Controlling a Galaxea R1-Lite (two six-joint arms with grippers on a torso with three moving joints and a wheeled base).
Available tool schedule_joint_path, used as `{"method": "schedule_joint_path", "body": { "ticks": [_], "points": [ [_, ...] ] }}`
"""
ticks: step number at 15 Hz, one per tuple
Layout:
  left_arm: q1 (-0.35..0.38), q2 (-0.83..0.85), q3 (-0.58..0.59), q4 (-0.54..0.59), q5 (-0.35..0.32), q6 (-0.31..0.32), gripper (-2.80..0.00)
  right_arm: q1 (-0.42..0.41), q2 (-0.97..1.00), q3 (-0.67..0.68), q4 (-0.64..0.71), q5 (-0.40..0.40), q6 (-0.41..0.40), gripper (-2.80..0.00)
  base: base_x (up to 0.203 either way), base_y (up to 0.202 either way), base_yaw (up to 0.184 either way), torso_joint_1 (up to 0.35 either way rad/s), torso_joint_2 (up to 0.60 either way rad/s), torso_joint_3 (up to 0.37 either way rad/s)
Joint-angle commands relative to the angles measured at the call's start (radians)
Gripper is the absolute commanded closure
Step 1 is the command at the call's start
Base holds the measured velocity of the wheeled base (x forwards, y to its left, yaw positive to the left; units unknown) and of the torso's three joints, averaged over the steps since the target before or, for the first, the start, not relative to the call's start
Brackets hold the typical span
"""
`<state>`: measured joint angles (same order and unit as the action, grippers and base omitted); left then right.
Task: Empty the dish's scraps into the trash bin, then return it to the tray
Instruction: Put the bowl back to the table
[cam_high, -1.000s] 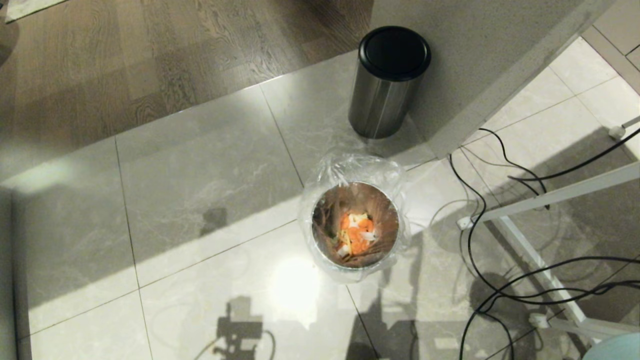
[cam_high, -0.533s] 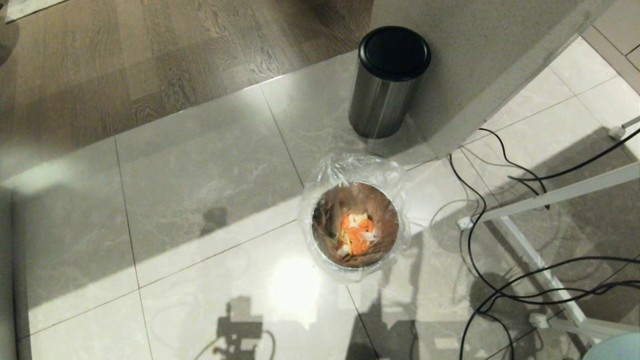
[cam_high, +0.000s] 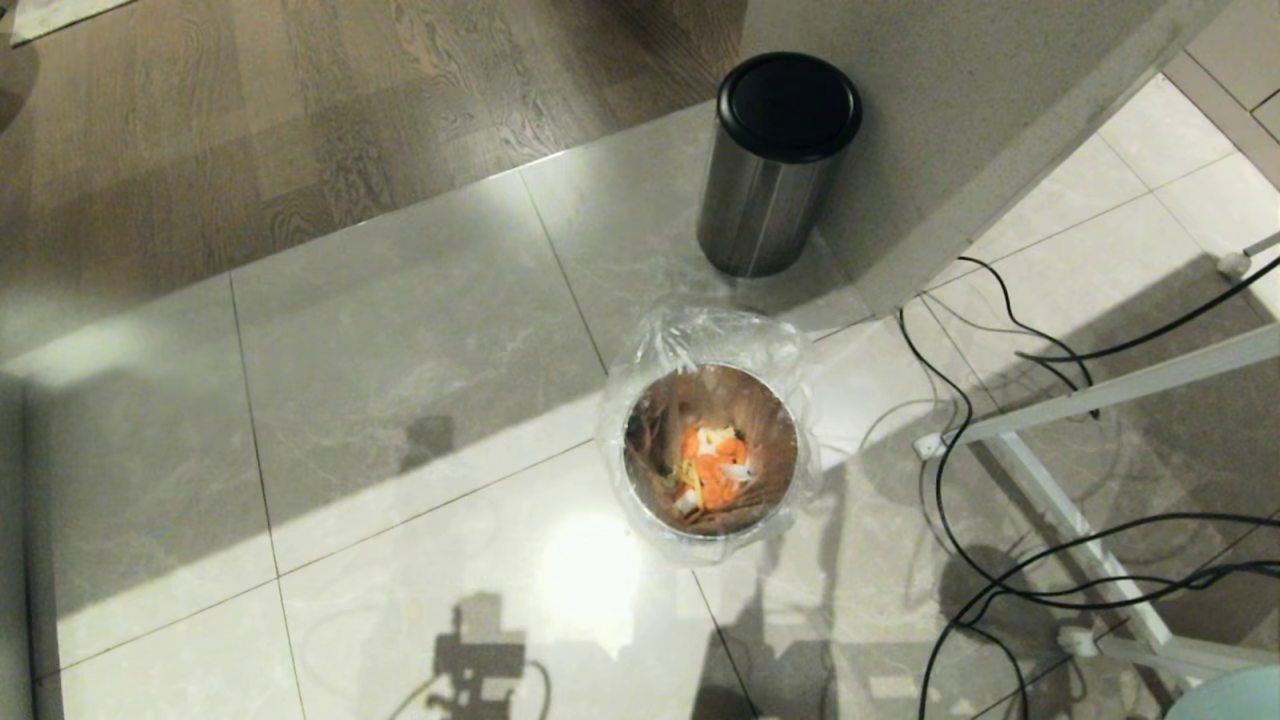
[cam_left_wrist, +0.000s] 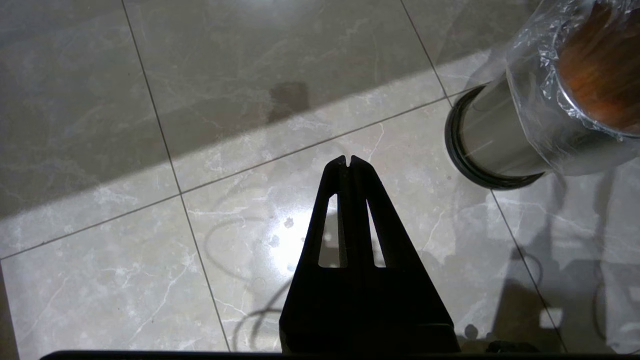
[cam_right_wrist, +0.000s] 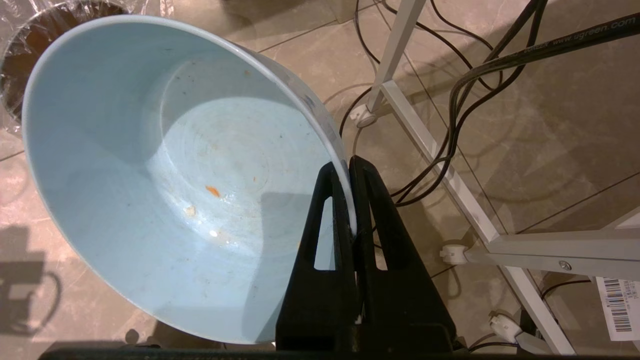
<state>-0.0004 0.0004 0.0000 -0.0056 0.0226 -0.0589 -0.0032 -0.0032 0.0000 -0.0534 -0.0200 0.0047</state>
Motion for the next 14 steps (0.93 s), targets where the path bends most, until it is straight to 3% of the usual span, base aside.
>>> {"method": "schedule_joint_path", "body": {
  "ticks": [1, 6, 14],
  "points": [
    [0.000, 0.001, 0.000, -0.001, 0.000, 0.001, 0.00, 0.000, 0.003, 0.000, 0.000, 0.000, 0.000, 0.00, 0.000, 0.000, 0.000, 0.000, 0.00, 0.000],
    [-0.001, 0.001, 0.000, -0.001, 0.000, 0.001, 0.00, 0.000, 0.003, 0.000, 0.000, 0.000, 0.000, 0.00, 0.000, 0.000, 0.000, 0.001, 0.00, 0.018],
    [-0.001, 0.001, 0.000, -0.001, 0.000, 0.001, 0.00, 0.000, 0.003, 0.000, 0.000, 0.000, 0.000, 0.00, 0.000, 0.000, 0.000, 0.002, 0.00, 0.184]
  ]
}}
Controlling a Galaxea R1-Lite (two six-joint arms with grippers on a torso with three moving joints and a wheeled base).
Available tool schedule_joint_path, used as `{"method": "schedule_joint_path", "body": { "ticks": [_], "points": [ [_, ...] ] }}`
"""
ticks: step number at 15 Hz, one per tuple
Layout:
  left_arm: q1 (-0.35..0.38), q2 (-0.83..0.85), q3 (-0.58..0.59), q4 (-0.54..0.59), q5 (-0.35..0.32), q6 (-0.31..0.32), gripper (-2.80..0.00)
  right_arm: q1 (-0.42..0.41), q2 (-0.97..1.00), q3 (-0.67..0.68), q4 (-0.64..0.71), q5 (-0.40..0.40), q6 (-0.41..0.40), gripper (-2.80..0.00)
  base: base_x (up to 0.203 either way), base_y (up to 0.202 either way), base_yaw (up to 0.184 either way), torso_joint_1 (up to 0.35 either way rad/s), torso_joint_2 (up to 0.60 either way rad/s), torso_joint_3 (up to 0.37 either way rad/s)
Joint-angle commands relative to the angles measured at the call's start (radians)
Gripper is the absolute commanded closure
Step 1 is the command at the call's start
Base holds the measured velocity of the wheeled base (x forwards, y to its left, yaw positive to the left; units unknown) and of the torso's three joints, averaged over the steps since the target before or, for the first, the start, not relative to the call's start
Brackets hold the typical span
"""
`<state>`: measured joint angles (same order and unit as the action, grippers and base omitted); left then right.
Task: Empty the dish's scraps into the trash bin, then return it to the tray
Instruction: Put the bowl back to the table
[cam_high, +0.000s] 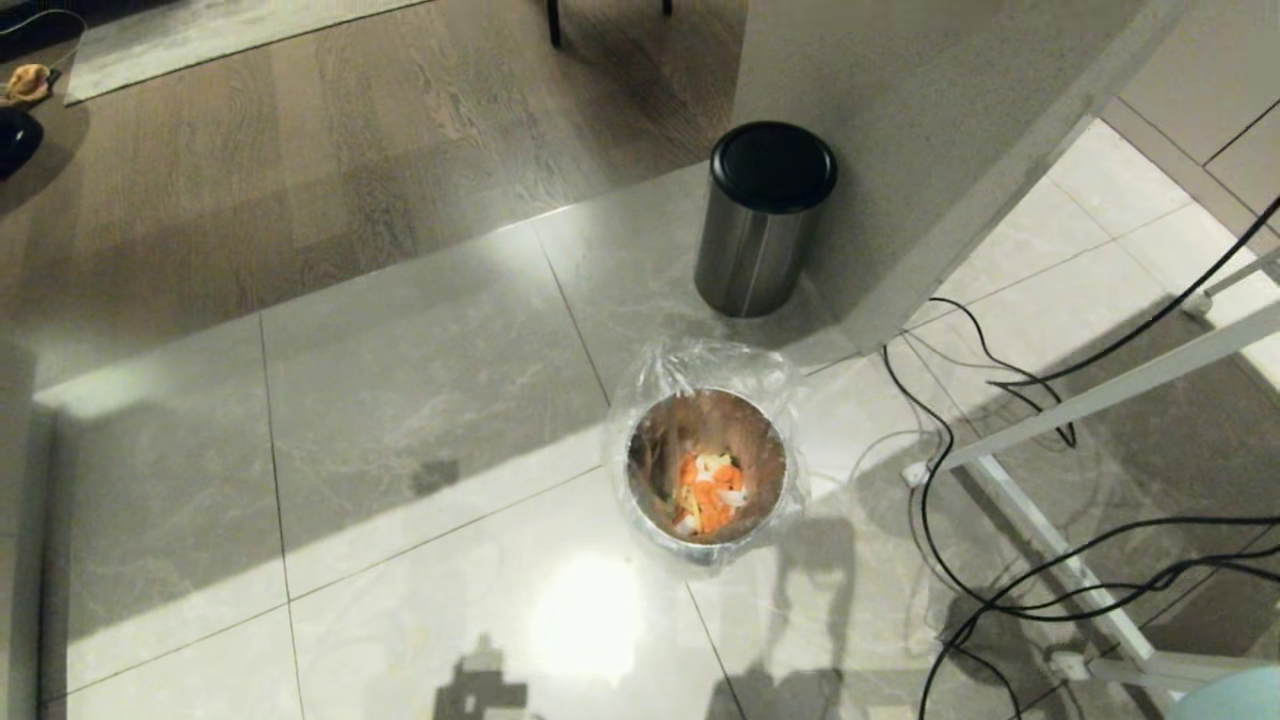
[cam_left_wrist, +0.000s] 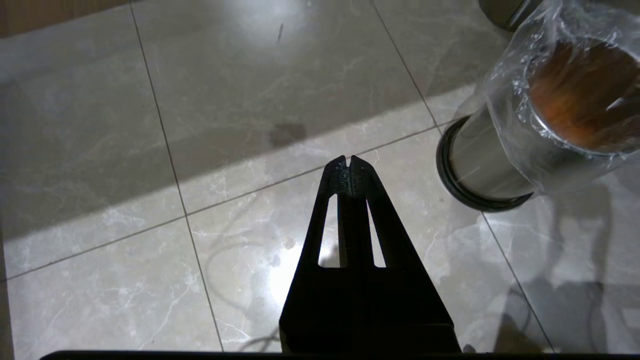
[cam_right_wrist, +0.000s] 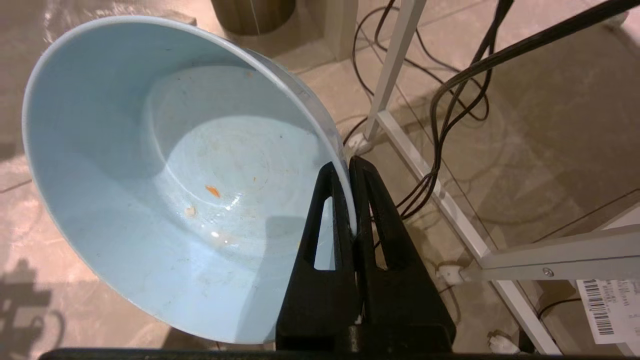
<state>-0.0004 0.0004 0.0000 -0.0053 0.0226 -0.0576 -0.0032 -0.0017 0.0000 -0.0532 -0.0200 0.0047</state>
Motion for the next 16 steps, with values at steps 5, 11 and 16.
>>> {"method": "schedule_joint_path", "body": {
  "ticks": [5, 11, 16],
  "points": [
    [0.000, 0.001, 0.000, -0.001, 0.000, 0.001, 0.00, 0.000, 0.002, 0.000, 0.000, 0.000, 0.000, 0.00, 0.000, 0.000, 0.000, 0.004, 0.00, 0.202],
    [-0.001, 0.001, 0.000, 0.000, 0.000, 0.001, 0.00, 0.000, 0.002, 0.000, 0.000, 0.000, 0.000, 0.00, 0.000, 0.000, 0.000, 0.005, 0.00, 0.200],
    [-0.001, 0.001, 0.000, -0.001, 0.000, 0.000, 0.00, 0.000, 0.002, 0.000, 0.000, 0.000, 0.000, 0.00, 0.000, 0.000, 0.000, 0.005, 0.00, 0.204]
  ]
}}
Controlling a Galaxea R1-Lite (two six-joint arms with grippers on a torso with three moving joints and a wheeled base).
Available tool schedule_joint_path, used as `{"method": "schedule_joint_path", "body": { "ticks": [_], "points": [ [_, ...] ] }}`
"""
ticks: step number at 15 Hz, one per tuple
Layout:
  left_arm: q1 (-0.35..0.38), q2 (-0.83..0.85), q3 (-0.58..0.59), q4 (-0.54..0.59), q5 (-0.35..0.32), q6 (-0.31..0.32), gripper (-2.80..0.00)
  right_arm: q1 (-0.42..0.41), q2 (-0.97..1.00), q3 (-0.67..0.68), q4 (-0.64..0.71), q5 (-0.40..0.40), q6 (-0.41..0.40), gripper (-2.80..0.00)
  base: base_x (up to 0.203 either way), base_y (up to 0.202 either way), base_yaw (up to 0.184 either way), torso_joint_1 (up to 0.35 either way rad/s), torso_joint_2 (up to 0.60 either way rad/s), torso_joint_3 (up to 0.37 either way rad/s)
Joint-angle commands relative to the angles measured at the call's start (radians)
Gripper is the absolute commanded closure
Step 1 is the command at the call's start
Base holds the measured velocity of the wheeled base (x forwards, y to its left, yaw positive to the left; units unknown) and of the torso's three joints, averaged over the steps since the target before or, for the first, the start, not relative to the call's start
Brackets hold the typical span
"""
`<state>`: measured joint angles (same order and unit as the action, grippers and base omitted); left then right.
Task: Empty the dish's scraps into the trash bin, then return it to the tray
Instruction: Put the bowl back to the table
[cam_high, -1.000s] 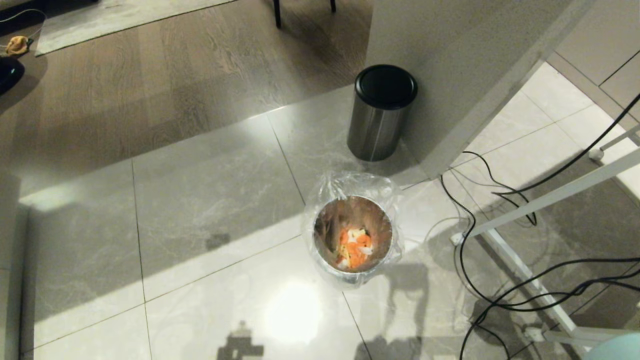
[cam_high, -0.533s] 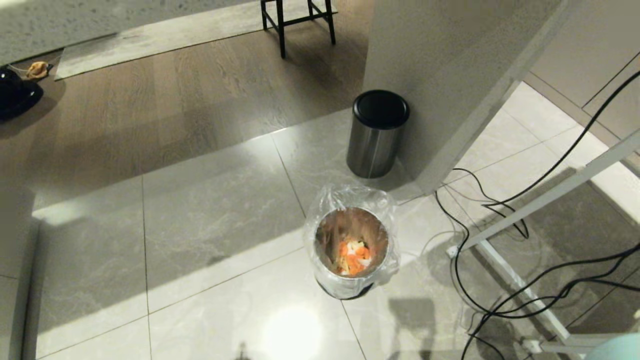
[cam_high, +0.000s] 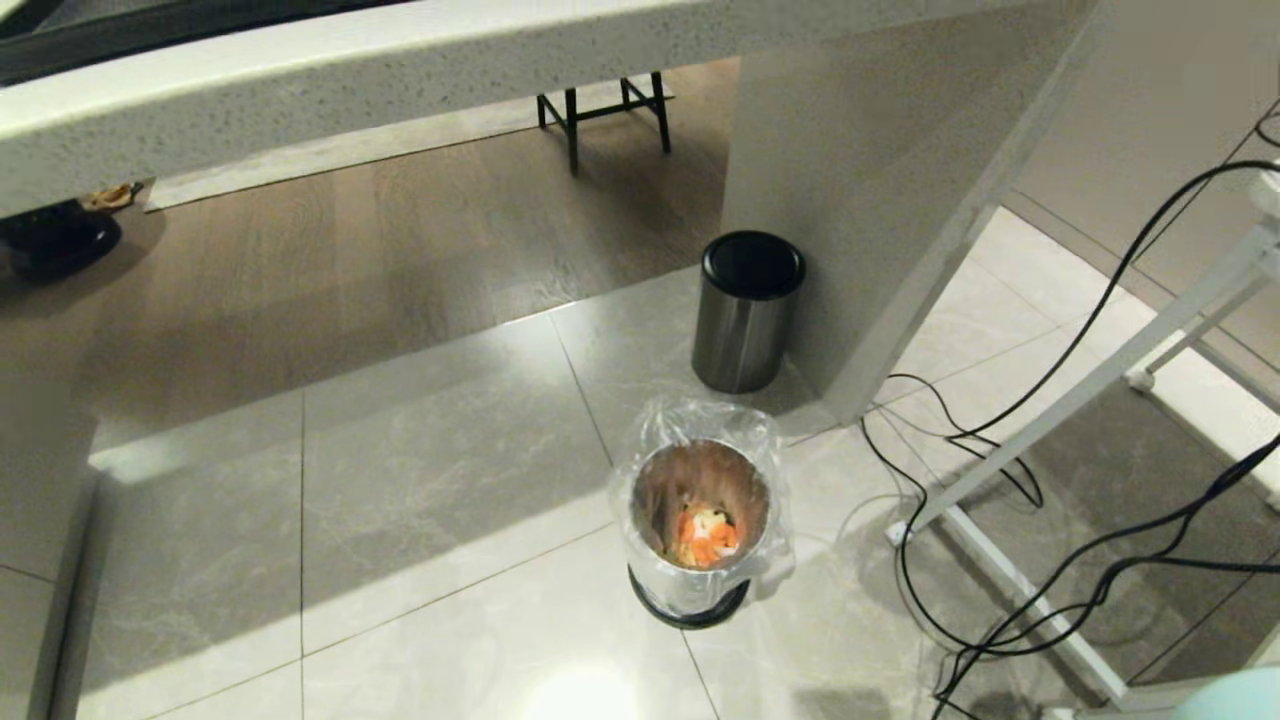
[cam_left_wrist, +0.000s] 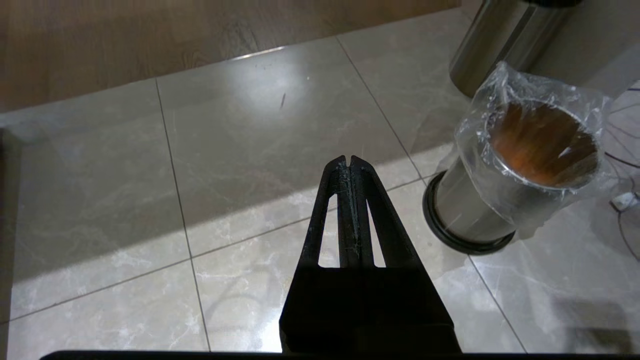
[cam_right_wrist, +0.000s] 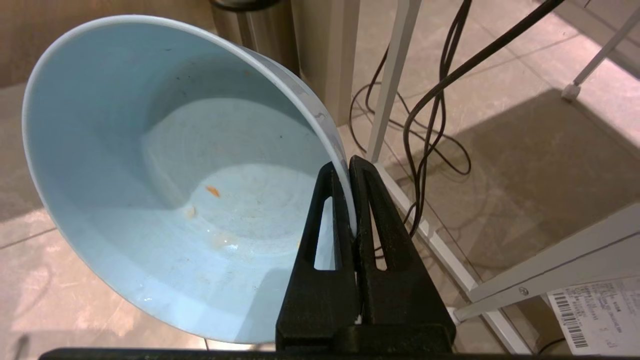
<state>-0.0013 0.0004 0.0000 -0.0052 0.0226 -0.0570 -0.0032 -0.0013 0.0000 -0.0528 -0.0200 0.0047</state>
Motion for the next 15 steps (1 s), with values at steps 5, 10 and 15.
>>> {"method": "schedule_joint_path", "body": {
  "ticks": [5, 10, 15],
  "points": [
    [0.001, 0.001, 0.000, 0.001, 0.000, 0.000, 0.00, 0.000, 0.001, 0.000, -0.001, 0.000, 0.000, 0.00, 0.000, 0.000, 0.000, 0.000, 0.00, 0.200],
    [0.001, 0.001, 0.000, -0.001, 0.002, -0.001, 0.00, 0.000, 0.001, 0.000, -0.001, 0.000, 0.000, 0.00, 0.000, 0.000, 0.000, 0.000, 0.00, 0.156],
    [0.001, 0.001, 0.000, 0.000, 0.001, -0.001, 0.00, 0.000, 0.001, 0.000, -0.001, 0.000, 0.000, 0.00, 0.000, 0.000, 0.000, 0.002, 0.00, 0.026]
  ]
}}
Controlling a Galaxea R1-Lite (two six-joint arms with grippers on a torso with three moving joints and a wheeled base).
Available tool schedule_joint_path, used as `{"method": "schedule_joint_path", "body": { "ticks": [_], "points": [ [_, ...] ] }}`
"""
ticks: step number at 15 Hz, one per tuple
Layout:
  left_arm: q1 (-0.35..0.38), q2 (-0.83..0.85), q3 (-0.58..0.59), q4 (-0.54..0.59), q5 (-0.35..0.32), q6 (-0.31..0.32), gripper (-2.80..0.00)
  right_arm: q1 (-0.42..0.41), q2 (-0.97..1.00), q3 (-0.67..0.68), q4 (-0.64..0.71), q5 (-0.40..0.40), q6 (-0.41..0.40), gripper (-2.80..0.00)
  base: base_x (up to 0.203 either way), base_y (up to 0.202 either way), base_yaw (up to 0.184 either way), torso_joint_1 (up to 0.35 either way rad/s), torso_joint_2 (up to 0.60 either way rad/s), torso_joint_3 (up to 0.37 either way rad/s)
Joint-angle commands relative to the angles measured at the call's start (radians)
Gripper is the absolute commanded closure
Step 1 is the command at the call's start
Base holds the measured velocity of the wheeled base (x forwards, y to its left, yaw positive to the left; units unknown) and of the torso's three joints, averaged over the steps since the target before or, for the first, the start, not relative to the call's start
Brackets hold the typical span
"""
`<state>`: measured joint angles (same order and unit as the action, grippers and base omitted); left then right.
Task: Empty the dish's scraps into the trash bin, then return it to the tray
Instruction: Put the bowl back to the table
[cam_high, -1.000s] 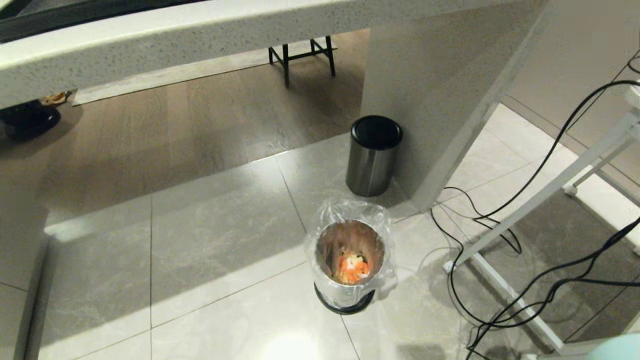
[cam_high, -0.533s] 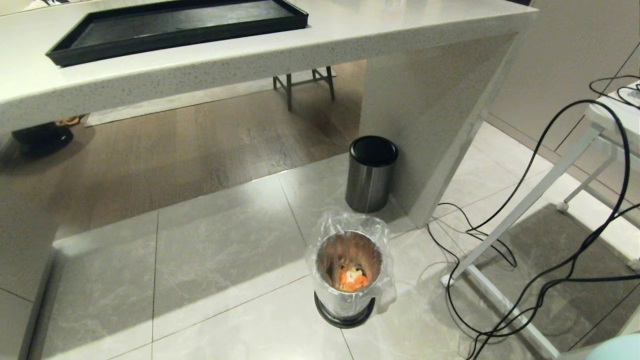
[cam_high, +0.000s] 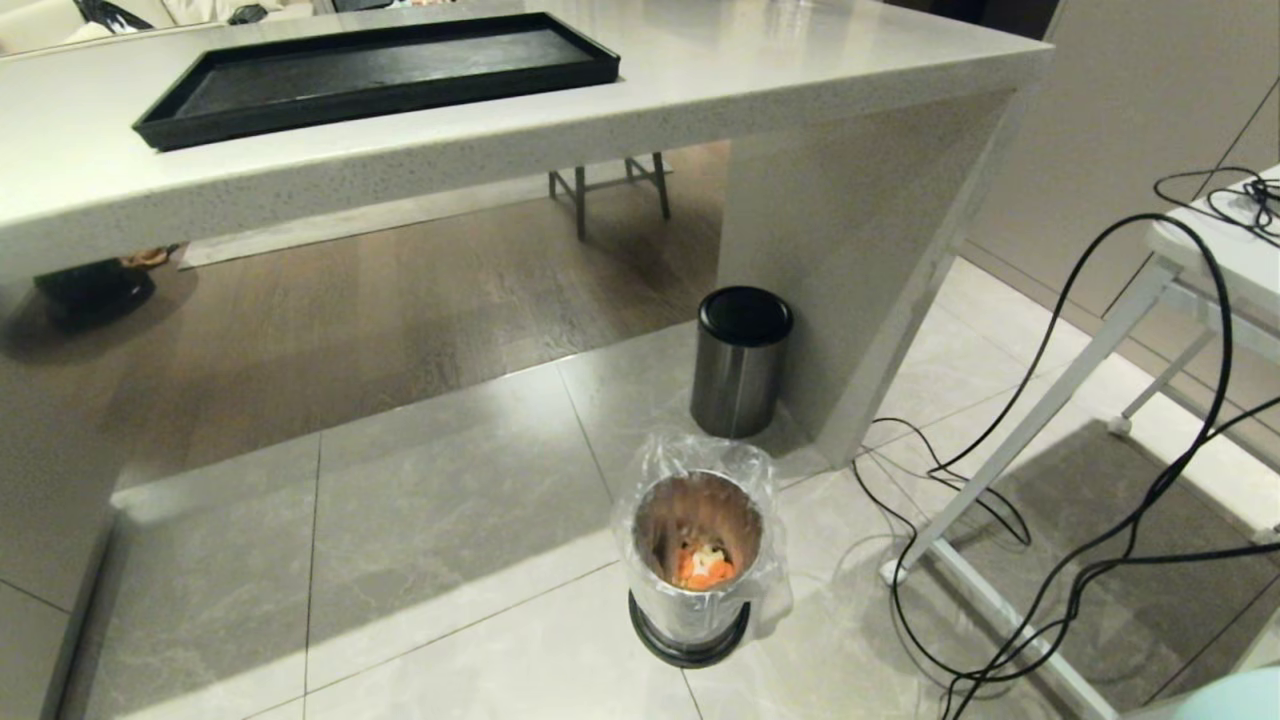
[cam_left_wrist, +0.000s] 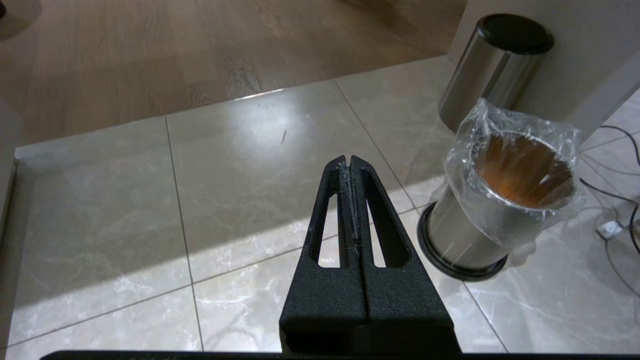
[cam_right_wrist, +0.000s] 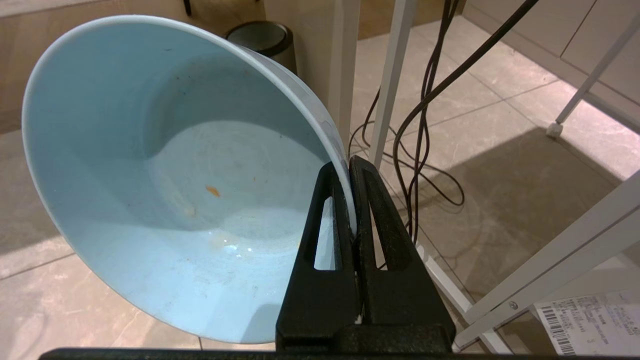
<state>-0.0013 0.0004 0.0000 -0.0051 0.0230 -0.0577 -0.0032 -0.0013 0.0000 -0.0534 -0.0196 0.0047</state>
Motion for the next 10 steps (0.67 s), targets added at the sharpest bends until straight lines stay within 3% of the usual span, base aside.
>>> {"method": "schedule_joint_path", "body": {
  "ticks": [1, 4, 10],
  "points": [
    [0.000, 0.001, 0.000, -0.001, 0.000, -0.001, 0.00, 0.000, 0.001, 0.000, 0.000, 0.000, 0.000, 0.00, 0.000, 0.000, 0.000, 0.002, 0.00, 0.146],
    [0.000, 0.001, 0.000, 0.001, 0.000, -0.001, 0.00, 0.000, 0.001, 0.000, -0.001, 0.000, 0.000, 0.00, 0.000, 0.000, 0.000, 0.002, 0.00, 0.163],
    [0.000, 0.001, 0.000, 0.001, 0.000, 0.000, 0.00, 0.000, 0.001, 0.000, 0.000, 0.000, 0.000, 0.00, 0.000, 0.000, 0.000, 0.000, 0.00, 0.000]
  ]
}}
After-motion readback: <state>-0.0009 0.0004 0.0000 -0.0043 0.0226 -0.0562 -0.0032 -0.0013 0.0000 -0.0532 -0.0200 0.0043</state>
